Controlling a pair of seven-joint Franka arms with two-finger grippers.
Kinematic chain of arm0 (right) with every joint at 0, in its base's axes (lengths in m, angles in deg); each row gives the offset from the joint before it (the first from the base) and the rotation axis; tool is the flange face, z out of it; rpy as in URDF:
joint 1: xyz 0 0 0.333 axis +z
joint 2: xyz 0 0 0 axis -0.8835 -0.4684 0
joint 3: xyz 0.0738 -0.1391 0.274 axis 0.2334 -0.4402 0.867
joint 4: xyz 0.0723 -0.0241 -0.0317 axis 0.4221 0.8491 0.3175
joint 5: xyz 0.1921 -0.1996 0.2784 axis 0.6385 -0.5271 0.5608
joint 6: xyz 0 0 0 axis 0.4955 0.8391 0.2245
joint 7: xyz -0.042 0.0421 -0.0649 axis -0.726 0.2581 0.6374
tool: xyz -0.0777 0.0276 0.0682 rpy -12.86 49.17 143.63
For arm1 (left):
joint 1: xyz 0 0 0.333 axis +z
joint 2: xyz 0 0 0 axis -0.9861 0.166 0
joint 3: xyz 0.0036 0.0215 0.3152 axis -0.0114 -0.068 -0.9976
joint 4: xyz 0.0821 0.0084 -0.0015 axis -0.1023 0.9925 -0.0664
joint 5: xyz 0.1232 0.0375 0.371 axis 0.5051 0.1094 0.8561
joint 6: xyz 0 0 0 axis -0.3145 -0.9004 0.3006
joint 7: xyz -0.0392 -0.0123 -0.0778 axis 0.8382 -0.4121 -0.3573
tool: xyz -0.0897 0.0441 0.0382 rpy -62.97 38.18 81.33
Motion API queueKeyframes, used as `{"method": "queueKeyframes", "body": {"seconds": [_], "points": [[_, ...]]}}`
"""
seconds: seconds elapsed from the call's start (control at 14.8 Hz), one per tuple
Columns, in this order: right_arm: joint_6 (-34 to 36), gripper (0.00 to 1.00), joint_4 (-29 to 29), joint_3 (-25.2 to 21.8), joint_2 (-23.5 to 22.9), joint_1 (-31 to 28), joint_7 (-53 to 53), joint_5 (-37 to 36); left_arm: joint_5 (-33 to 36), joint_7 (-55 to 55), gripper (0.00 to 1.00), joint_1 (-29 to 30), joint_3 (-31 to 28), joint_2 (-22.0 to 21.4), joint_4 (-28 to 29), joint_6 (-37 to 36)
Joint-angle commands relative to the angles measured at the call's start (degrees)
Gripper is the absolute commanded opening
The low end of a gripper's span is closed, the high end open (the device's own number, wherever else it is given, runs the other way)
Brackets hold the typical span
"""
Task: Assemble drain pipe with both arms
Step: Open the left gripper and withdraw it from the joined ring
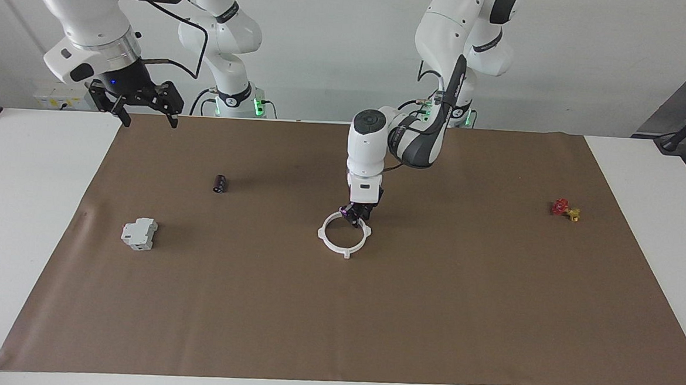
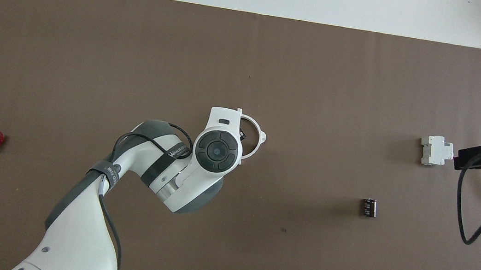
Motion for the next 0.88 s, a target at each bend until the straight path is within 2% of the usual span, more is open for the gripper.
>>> {"method": "queueKeyframes", "body": {"seconds": [0.0, 0.27, 0.47, 0.61, 0.81], "points": [[0.7, 1.0, 0.7, 0.6, 1.0, -1.1, -0.4, 0.8, 1.2, -0.1, 1.0, -0.8, -0.9, -0.4, 1.2, 1.2], [0.7, 1.0, 0.7, 0.6, 1.0, -1.1, -0.4, 0.8, 1.2, -1.5, 1.0, -0.6, -1.0, -0.5, 1.1, 0.0], [0.7, 1.0, 0.7, 0.6, 1.0, -1.1, -0.4, 0.7, 1.5, -1.5, 1.0, -0.2, -1.1, -0.8, -1.1, -4.0], [0.7, 1.0, 0.7, 0.6, 1.0, -1.1, -0.4, 0.8, 1.5, -4.1, 1.0, 1.0, -1.2, -3.8, -2.2, -8.1], [0.7, 1.0, 0.7, 0.6, 1.0, -1.1, -0.4, 0.7, 1.2, -17.9, 1.0, 7.2, -0.9, -12.4, -2.2, -17.9]]}}
